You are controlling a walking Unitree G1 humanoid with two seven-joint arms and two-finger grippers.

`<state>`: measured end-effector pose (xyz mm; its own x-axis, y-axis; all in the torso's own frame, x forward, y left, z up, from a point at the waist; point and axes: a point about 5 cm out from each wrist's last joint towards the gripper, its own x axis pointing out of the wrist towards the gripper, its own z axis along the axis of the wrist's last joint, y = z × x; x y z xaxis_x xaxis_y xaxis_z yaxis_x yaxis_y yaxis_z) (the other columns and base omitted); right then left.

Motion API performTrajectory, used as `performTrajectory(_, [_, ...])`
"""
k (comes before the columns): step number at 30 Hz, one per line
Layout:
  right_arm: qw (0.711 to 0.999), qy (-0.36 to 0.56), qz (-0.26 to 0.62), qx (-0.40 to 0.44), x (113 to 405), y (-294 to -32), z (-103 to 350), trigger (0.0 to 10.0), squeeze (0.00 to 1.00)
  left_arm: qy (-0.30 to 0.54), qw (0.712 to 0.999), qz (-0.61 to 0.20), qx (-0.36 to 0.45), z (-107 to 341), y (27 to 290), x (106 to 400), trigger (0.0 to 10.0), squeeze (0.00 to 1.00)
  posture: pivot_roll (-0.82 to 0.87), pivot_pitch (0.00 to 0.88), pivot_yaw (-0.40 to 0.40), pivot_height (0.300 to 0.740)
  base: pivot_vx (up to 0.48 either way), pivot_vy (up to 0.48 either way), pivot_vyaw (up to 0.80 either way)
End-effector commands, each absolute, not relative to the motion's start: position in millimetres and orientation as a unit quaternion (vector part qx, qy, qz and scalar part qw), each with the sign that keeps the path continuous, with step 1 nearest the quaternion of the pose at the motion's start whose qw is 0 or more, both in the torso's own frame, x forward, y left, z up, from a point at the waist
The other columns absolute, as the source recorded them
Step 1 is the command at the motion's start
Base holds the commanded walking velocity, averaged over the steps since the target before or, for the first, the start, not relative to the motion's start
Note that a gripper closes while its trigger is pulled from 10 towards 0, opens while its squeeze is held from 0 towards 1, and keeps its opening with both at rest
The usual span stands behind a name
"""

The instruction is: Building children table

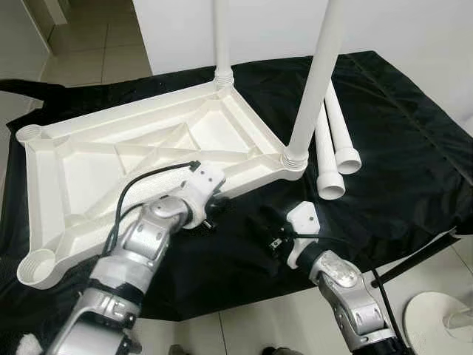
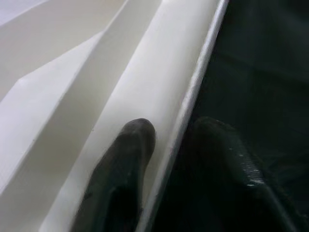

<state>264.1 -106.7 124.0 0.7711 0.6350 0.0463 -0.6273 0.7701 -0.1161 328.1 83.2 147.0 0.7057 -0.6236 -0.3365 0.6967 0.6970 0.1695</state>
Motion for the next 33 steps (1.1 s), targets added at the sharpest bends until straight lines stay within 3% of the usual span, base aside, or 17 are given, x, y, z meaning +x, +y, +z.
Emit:
performTrajectory(1, [0.938, -0.040, 0.342, -0.046, 264.1, -103.9, 122.8, 10.0, 0.00, 0.120, 0.912, -0.369, 0.134, 149.8, 78.7, 325.9, 10.0, 0.93, -0.06, 0.122, 0.049, 0.740, 0.000, 0.000, 0.00])
performTrajectory(4, [0.938, -0.040, 0.342, -0.046, 264.0, -103.6, 122.6, 10.0, 0.00, 0.110, 0.915, -0.364, 0.131, 154.2, 78.9, 325.6, 10.0, 0.93, -0.06, 0.122, 0.049, 0.740, 0.000, 0.000, 0.00])
performTrajectory(5, [0.938, -0.040, 0.342, -0.046, 263.8, -103.5, 122.6, 10.0, 0.00, 0.084, 0.914, -0.378, 0.123, 161.8, 77.4, 321.9, 10.0, 0.00, -0.06, 0.120, 0.050, 0.740, 0.000, 0.000, 0.00])
performTrajectory(8, [0.940, -0.044, 0.335, -0.039, 264.2, -104.2, 123.8, 10.0, 0.00, -0.002, 0.894, -0.440, 0.085, 185.4, 73.4, 299.7, 10.0, 0.00, -0.06, 0.116, 0.053, 0.740, 0.000, 0.000, 0.00])
performTrajectory(16, [0.944, -0.051, 0.326, -0.031, 266.4, -104.4, 125.7, 10.0, 0.00, -0.037, 0.865, -0.495, 0.069, 192.0, 77.7, 269.9, 10.0, 0.00, -0.05, 0.109, 0.047, 0.740, 0.000, 0.000, 0.00])
performTrajectory(26, [0.963, -0.072, 0.258, 0.003, 277.5, -109.3, 134.0, 10.0, 0.00, -0.002, 0.885, -0.462, 0.053, 185.5, 115.8, 253.8, 10.0, 0.00, -0.03, 0.103, 0.027, 0.740, 0.000, 0.000, 0.00])
performTrajectory(29, [0.966, -0.075, 0.249, 0.012, 279.2, -110.2, 135.8, 10.0, 0.00, 0.019, 0.878, -0.475, 0.050, 182.3, 137.9, 241.7, 10.0, 0.00, -0.02, 0.102, 0.023, 0.740, 0.000, 0.000, 0.00])
performTrajectory(33, [0.967, -0.076, 0.243, 0.017, 280.6, -111.3, 136.6, 10.0, 0.00, 0.040, 0.876, -0.477, 0.057, 178.4, 148.7, 236.5, 10.0, 0.00, -0.02, 0.101, 0.020, 0.740, 0.000, 0.000, 0.00])
